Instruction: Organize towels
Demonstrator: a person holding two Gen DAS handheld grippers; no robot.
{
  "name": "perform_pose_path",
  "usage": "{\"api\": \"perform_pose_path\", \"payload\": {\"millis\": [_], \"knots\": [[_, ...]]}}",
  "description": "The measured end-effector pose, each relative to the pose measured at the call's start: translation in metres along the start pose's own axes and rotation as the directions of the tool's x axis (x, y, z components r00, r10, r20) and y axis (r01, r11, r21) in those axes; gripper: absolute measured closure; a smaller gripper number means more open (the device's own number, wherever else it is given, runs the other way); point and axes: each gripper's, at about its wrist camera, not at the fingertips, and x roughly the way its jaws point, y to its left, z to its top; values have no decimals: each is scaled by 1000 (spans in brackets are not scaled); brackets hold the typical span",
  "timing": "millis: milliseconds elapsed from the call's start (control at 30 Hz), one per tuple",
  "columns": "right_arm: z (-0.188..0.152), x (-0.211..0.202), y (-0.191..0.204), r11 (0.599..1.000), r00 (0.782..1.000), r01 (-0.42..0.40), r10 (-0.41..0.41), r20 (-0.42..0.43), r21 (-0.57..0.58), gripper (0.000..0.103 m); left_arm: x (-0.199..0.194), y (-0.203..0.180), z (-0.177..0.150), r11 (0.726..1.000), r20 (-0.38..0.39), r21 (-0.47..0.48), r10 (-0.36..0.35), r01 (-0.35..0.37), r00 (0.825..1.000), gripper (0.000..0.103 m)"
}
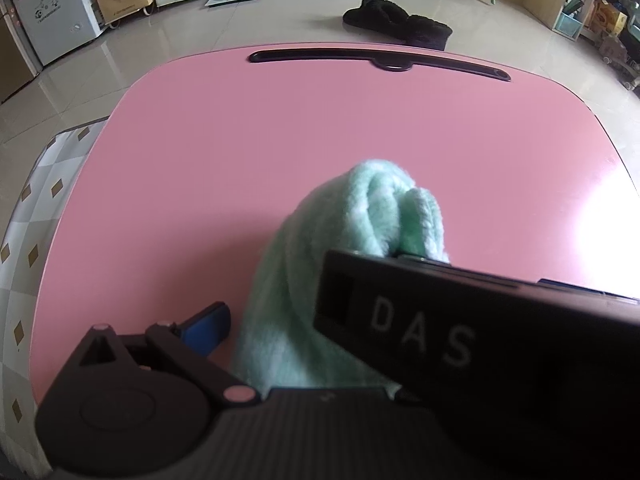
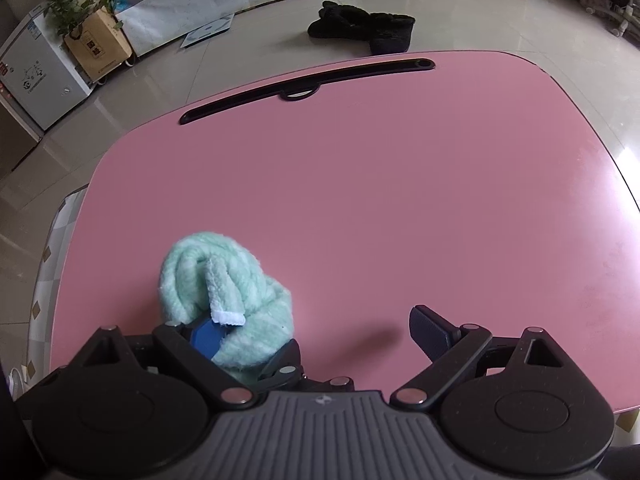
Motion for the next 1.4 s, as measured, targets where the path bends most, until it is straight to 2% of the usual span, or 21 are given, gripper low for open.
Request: {"api": "perform_pose_path", "payload": {"millis": [400, 633, 1000, 1400], "knots": [[6, -4, -26, 996, 999, 43, -44, 12, 81, 9, 4, -31, 8, 999, 12, 49, -23, 22, 1000, 0], [3, -8, -33, 994, 998, 57, -59, 12, 88, 9, 5, -41, 9, 998, 11, 64, -29, 28, 1000, 0], [-2, -16, -44, 992, 997, 80, -81, 12, 98, 9, -2, -41, -3, 996, -9, 85, -36, 37, 999, 0], [-14, -21, -36, 995, 997, 78, -77, -6, 59, 9, -8, -37, -14, 995, -31, 94, -37, 40, 999, 0]]}}
